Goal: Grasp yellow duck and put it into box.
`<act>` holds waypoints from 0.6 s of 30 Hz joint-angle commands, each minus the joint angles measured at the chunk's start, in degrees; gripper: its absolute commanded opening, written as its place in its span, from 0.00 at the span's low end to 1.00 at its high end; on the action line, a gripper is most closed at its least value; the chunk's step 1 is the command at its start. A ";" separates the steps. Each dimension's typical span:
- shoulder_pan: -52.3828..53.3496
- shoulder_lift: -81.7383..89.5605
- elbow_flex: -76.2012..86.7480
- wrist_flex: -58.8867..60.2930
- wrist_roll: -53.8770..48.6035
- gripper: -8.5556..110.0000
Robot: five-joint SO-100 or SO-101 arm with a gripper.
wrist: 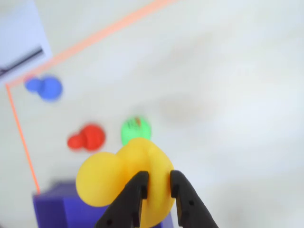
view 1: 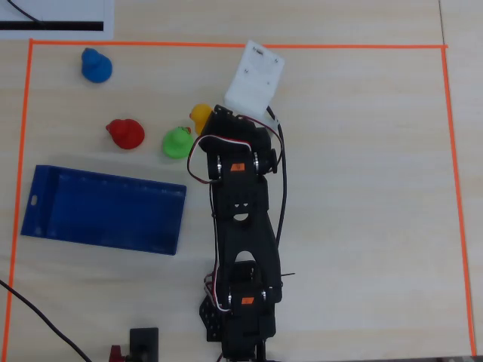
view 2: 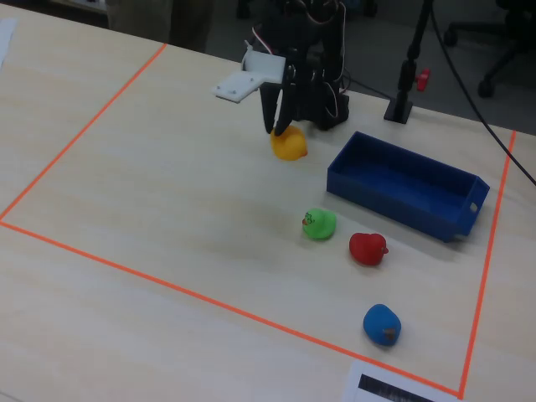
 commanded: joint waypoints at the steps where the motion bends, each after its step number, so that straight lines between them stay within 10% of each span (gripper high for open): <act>1: -3.34 4.48 0.35 6.15 2.02 0.07; 18: -20.92 10.81 11.95 12.57 16.17 0.07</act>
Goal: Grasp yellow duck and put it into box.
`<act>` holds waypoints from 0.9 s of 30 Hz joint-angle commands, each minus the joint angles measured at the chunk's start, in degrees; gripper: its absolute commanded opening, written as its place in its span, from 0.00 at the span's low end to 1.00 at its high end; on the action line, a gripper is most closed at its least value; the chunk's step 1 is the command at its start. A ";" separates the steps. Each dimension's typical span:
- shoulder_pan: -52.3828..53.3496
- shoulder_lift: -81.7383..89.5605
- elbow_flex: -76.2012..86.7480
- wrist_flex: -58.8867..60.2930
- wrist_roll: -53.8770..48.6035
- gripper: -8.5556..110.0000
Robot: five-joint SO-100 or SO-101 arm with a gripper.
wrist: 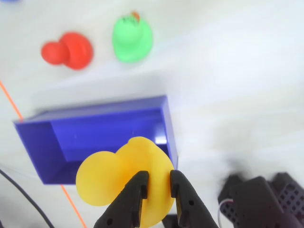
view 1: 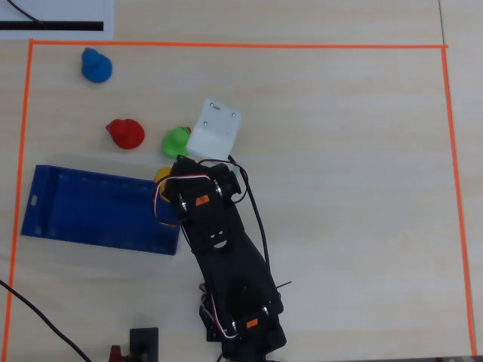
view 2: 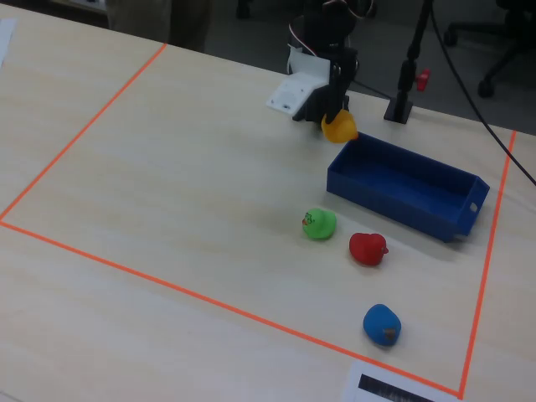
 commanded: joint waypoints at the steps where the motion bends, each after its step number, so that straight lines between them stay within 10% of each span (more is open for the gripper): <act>1: -4.31 1.67 0.62 -0.62 2.37 0.07; 27: -27.69 -7.82 6.77 -17.58 14.06 0.07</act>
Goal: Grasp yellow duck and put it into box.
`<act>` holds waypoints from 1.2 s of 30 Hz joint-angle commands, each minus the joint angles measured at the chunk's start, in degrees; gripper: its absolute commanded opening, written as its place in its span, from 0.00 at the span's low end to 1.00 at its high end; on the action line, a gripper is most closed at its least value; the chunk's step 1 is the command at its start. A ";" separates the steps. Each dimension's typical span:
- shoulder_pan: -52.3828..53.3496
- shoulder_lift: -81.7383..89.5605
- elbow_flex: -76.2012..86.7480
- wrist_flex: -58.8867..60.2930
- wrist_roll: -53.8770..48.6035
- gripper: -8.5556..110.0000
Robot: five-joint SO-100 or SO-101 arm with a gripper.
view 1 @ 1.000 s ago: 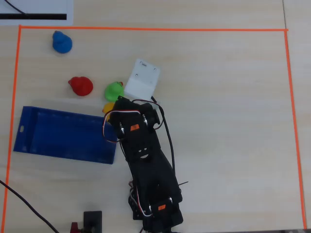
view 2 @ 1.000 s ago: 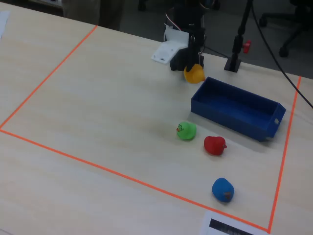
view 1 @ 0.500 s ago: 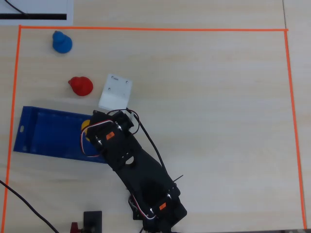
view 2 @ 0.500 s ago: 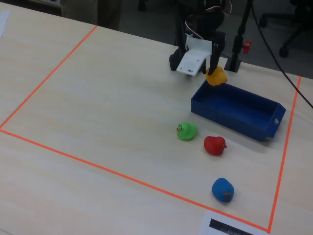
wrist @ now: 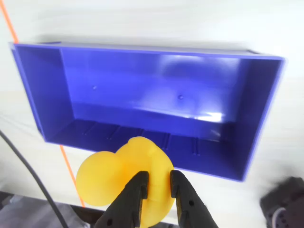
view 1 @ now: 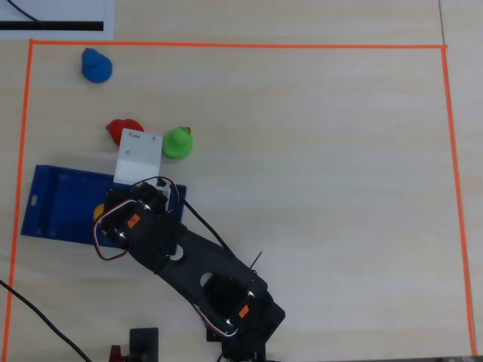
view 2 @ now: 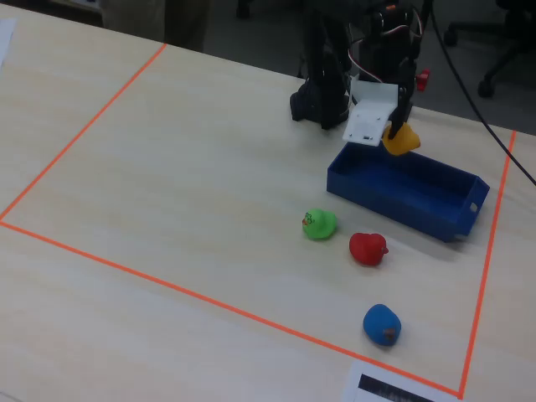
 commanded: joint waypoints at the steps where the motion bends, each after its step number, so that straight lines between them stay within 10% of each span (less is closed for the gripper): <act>1: -1.14 -0.26 0.97 -5.19 0.79 0.07; 20: -0.79 -0.97 6.59 -11.60 0.09 0.30; 29: 18.81 13.45 -6.59 4.22 -11.34 0.09; 36: 38.50 44.30 15.12 2.29 -26.72 0.07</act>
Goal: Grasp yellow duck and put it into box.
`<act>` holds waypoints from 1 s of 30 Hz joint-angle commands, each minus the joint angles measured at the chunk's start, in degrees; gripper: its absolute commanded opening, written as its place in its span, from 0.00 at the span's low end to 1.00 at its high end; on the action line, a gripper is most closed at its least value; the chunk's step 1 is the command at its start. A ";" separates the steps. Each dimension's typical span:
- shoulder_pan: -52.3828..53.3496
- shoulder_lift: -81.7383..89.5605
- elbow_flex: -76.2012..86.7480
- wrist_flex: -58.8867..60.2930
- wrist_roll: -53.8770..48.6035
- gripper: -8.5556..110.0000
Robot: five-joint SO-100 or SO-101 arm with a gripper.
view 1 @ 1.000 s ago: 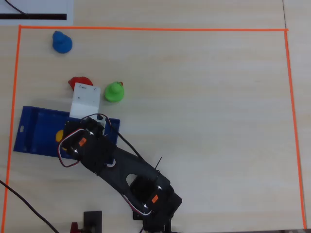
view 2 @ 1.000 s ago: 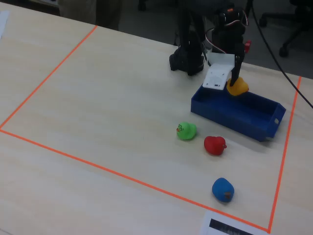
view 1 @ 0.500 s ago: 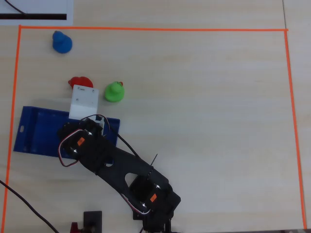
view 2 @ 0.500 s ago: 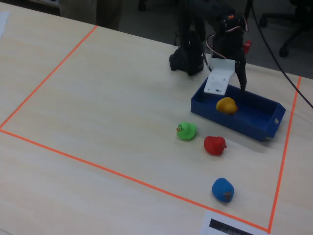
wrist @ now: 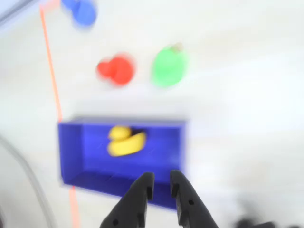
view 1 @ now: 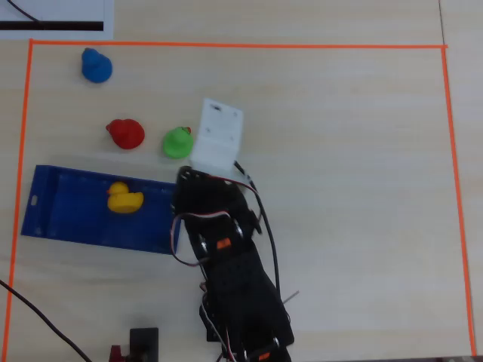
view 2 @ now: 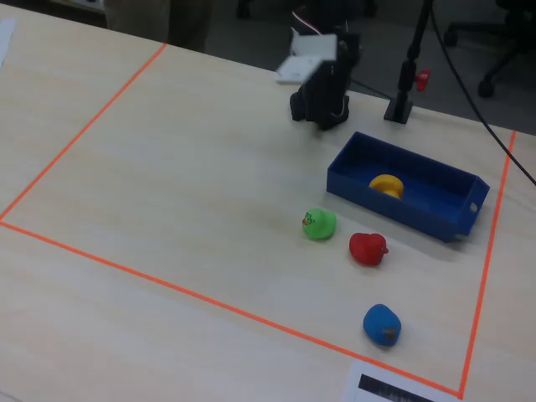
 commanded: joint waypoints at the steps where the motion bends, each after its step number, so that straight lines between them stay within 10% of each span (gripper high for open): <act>1: 10.28 22.24 17.31 -3.60 -7.38 0.07; 11: 17.75 47.29 58.80 -14.77 -13.62 0.07; 30: 17.84 47.37 72.16 -10.55 -16.26 0.12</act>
